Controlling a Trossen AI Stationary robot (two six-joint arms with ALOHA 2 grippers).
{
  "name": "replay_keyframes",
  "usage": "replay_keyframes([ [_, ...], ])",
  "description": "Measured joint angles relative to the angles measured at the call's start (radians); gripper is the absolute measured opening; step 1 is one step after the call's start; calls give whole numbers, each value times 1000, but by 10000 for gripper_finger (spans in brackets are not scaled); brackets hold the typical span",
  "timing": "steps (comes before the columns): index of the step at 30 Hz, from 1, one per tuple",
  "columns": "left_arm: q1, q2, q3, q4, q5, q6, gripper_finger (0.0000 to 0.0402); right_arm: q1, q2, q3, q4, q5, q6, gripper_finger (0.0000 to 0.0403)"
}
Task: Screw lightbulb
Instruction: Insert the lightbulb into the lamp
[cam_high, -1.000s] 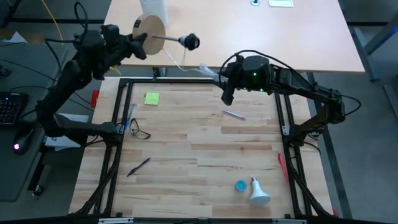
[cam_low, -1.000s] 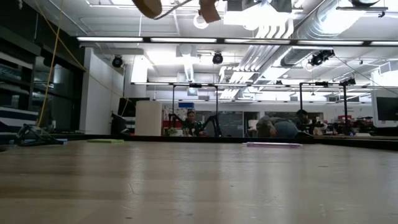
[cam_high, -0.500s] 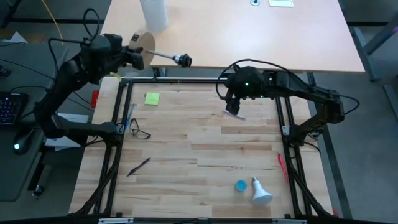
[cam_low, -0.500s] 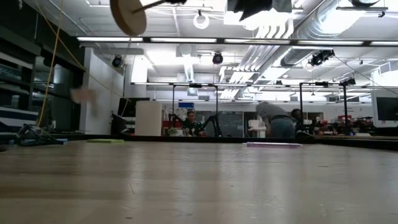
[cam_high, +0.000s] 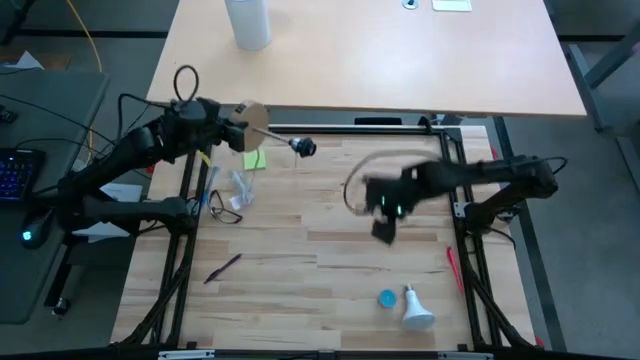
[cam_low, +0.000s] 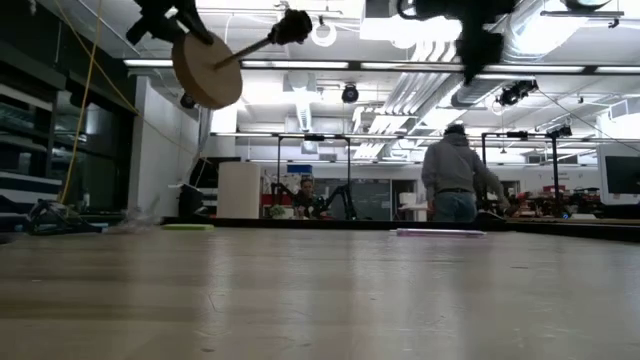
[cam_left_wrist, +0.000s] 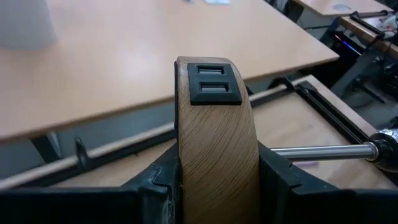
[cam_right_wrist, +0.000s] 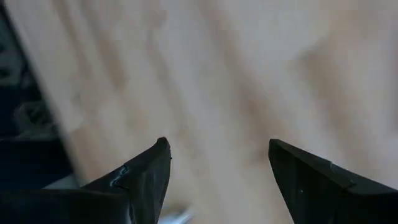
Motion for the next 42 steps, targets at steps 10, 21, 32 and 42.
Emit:
replay_keyframes([
  [10, -10, -5, -58, 34, 88, 47, 118, 405, 12, -124, 161, -23, 1143, 264],
  [21, -10, 13, -58, 31, 179, 100, 118, 591, 119, -127, 82, -83, 1561, 264],
  [32, -14, 13, -58, 24, 171, 46, 118, 587, 273, -127, 119, -83, 1368, 264],
  [42, -22, 13, -58, 19, 166, 25, 118, 574, 376, -127, 125, -153, 1372, 264],
])
